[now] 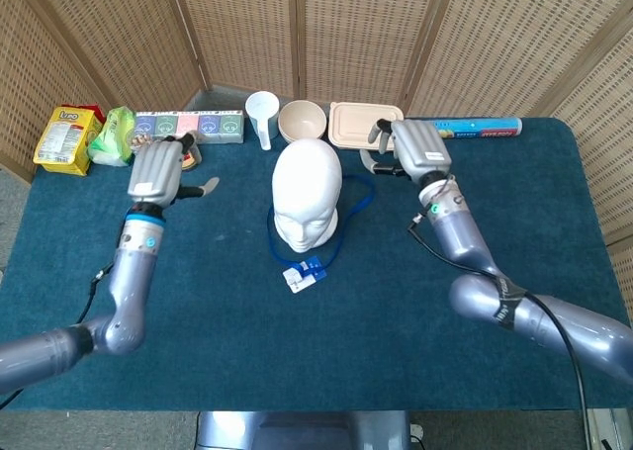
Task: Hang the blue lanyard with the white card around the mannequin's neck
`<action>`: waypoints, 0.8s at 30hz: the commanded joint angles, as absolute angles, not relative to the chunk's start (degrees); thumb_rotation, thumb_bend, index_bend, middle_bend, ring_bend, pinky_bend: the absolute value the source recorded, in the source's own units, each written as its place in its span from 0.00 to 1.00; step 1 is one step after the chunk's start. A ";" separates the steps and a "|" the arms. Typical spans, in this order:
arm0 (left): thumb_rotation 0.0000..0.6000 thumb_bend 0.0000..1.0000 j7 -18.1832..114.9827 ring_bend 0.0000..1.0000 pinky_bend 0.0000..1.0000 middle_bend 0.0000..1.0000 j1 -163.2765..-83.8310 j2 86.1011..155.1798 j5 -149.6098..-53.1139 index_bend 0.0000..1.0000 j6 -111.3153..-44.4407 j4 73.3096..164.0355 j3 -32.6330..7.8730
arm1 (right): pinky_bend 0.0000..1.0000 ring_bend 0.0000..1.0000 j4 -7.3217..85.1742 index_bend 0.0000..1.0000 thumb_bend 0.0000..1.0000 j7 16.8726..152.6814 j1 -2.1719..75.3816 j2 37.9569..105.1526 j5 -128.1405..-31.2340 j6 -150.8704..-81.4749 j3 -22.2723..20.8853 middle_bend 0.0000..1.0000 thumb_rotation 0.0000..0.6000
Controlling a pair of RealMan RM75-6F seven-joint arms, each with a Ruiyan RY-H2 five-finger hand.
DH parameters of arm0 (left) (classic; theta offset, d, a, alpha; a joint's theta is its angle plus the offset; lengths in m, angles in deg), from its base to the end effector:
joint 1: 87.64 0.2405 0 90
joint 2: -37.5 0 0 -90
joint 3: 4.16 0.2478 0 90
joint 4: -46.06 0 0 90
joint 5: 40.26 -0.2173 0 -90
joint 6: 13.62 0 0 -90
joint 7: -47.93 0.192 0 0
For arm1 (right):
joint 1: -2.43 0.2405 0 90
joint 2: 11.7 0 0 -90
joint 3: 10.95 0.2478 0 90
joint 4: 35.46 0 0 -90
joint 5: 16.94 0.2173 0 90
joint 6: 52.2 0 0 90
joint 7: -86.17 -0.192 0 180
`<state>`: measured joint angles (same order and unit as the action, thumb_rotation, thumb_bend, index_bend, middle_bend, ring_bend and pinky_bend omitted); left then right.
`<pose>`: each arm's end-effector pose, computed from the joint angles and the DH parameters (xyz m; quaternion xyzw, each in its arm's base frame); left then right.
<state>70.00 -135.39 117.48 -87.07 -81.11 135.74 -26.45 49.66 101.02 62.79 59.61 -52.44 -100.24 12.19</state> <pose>-0.1012 0.4530 0.0890 -0.5839 -0.3884 -0.4722 0.5340 -0.0472 -0.5029 0.1059 0.6293 -0.4308 0.4581 0.4566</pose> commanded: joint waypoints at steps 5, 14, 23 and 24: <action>0.87 0.21 64.36 0.39 0.44 0.48 -127.16 110.53 -92.49 0.30 -82.47 142.17 -20.04 | 0.59 0.56 58.72 0.42 0.46 92.55 52.79 54.65 -66.19 -107.57 10.39 0.49 0.48; 0.88 0.21 57.72 0.36 0.37 0.46 -118.77 103.80 -99.94 0.30 -83.94 142.55 -13.59 | 0.57 0.53 64.93 0.43 0.45 90.37 43.45 51.08 -75.34 -114.62 4.48 0.49 0.48; 0.87 0.21 51.26 0.34 0.35 0.45 -109.68 101.50 -106.45 0.30 -90.03 141.75 -8.23 | 0.52 0.50 69.02 0.43 0.45 92.66 34.79 48.49 -77.04 -122.66 -0.06 0.49 0.47; 0.87 0.21 50.67 0.34 0.35 0.45 -108.93 101.38 -107.02 0.30 -90.47 141.64 -7.86 | 0.51 0.50 69.44 0.43 0.45 92.58 34.07 48.24 -77.35 -123.27 -0.31 0.49 0.47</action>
